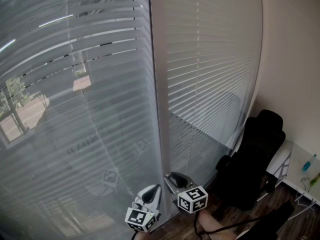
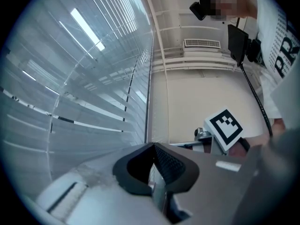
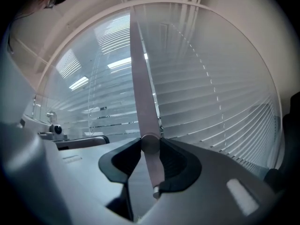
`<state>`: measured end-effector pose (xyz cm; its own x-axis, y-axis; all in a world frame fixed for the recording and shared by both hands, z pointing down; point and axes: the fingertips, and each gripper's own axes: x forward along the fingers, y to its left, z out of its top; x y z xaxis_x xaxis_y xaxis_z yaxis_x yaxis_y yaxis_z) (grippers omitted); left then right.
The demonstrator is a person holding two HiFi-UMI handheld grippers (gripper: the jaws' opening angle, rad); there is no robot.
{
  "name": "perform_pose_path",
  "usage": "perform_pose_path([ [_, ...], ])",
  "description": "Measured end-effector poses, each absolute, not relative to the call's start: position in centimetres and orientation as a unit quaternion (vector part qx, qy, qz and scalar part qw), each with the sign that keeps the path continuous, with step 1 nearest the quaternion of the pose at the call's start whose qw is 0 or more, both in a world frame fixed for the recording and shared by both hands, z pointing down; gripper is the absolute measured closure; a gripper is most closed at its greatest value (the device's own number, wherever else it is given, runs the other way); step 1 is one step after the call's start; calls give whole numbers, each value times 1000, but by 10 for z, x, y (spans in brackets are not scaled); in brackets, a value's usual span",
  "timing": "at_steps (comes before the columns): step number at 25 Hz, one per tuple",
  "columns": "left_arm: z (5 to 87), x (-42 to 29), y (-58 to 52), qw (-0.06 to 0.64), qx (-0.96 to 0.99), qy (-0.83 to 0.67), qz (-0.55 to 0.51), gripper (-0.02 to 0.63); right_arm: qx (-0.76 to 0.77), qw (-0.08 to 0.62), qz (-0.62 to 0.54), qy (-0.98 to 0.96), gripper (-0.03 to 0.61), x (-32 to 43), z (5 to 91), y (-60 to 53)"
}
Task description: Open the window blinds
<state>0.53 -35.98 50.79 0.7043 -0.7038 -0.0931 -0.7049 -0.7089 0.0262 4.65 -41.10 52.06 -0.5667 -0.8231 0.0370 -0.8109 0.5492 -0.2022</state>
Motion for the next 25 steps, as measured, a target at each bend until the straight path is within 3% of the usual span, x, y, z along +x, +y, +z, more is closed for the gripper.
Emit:
perform_pose_path([
  [3, 508, 7, -359, 5, -924, 379, 48, 620, -472, 16, -72, 878, 443, 47, 519, -410],
  [10, 504, 3, -359, 10, -922, 382, 53, 620, -477, -130, 132, 859, 410, 43, 510, -402],
  [15, 504, 6, -359, 9, -923, 380, 55, 620, -467, -187, 196, 842, 433, 36, 513, -403],
  [25, 505, 3, -361, 7, -922, 382, 56, 620, -475, -136, 142, 858, 445, 37, 514, -406],
])
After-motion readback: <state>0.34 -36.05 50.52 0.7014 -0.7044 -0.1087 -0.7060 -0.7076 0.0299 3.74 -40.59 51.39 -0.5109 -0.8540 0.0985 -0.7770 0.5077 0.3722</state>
